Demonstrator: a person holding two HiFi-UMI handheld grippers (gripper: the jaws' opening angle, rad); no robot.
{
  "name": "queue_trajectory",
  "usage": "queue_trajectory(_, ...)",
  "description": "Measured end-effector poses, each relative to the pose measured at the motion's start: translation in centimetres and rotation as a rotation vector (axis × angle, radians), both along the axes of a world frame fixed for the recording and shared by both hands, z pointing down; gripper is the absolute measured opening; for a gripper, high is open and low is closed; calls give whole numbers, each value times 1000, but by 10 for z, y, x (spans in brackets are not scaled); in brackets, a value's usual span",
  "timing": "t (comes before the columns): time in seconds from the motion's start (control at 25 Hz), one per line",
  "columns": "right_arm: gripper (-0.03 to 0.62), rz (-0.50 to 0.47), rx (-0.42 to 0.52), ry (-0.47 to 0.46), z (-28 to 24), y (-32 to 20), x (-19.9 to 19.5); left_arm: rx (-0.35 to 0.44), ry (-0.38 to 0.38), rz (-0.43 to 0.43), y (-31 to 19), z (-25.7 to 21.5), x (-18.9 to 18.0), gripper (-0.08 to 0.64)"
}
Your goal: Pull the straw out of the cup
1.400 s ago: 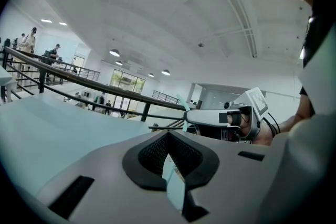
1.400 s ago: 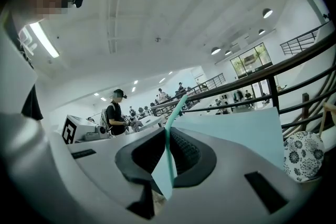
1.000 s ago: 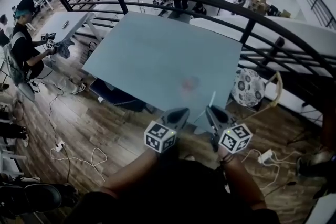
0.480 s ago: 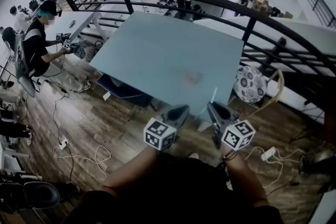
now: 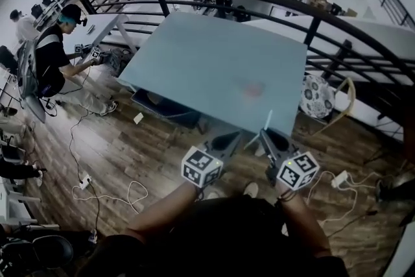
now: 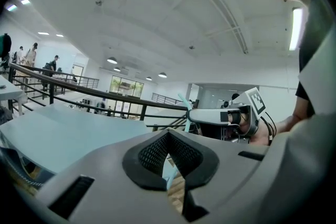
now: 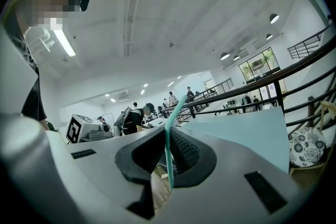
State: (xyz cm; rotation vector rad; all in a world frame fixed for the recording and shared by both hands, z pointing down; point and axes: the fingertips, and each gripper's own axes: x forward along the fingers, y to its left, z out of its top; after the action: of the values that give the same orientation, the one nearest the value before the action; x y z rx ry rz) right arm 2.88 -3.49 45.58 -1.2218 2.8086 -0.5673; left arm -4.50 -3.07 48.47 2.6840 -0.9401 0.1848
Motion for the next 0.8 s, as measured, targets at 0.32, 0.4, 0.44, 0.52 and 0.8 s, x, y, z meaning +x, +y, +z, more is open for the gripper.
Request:
queue_trajectory(0.32, 38, 53, 2, -17, 1, 47, -39, -30, 10, 58, 41, 4, -39, 12)
queue_trajectory(0.4, 38, 65, 2, -15, 0, 55, -43, -24, 14, 70, 46, 3, -43, 12)
queue_trajectory(0.44, 38, 71, 4, -15, -1, 59, -46, -26, 17, 75, 49, 3, -45, 12)
queue_trajectory(0.52, 38, 80, 7, -15, -2, 65, -51, -28, 22, 86, 54, 2, -49, 12)
queue_trajectory(0.8, 38, 90, 12, -8, -6, 78, -68, -13, 39, 110, 64, -3, -60, 12)
